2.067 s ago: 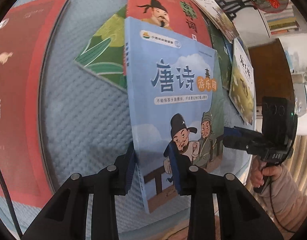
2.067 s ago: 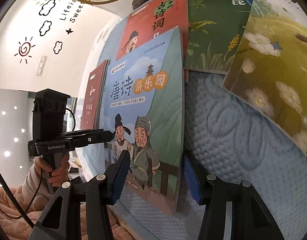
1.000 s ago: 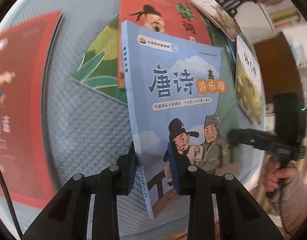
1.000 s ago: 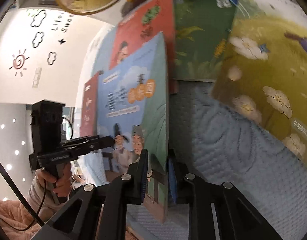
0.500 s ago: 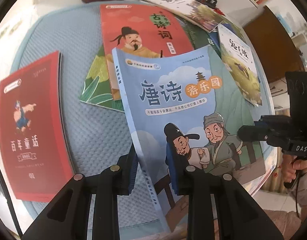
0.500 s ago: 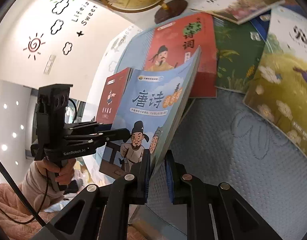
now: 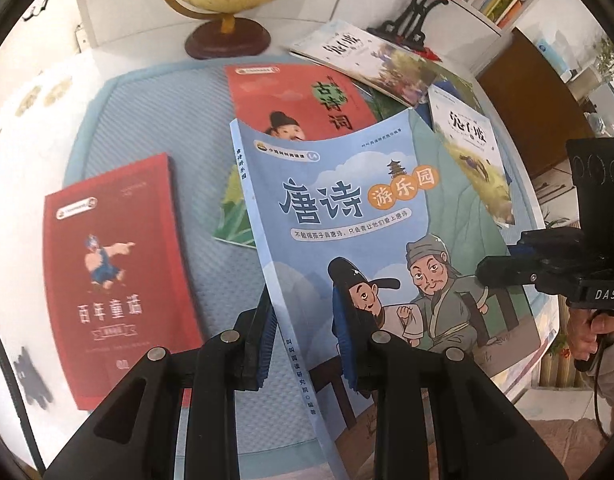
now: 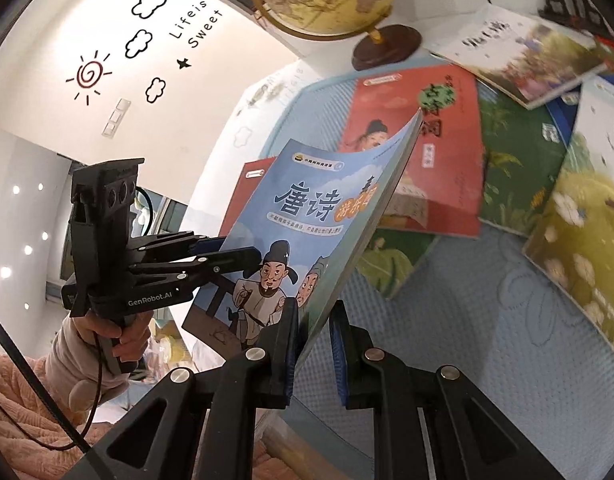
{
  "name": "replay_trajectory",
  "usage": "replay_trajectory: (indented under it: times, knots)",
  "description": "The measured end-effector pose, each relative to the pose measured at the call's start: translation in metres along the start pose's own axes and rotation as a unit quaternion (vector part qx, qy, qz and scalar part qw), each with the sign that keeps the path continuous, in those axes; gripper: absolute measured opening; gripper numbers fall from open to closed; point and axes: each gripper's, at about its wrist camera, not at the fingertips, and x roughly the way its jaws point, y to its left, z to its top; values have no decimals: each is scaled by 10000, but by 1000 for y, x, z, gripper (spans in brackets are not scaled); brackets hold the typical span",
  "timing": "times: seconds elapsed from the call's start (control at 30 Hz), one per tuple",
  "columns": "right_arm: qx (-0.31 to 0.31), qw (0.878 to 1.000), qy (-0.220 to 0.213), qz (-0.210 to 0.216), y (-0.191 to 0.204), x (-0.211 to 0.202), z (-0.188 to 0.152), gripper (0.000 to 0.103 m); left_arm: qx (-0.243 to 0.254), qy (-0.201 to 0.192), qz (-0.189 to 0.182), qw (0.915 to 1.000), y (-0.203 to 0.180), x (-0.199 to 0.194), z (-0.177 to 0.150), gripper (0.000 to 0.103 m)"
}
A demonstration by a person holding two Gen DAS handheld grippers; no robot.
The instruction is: Organize books
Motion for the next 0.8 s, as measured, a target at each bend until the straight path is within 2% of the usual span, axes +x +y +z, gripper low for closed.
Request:
replay_trajectory:
  times: [0.17, 0.37, 0.8]
  knots:
    - [-224, 9997, 52, 56, 18, 16, 11, 15, -213, -149, 40, 9997, 29, -14, -3, 24]
    - [-504, 9984, 199, 134, 51, 56, 35, 15, -474, -265, 196, 9983, 80, -30, -10, 24]
    - [-743, 9957, 491, 241, 100, 130, 61, 15, -1069, -267, 272, 9935, 172, -37, -26, 24]
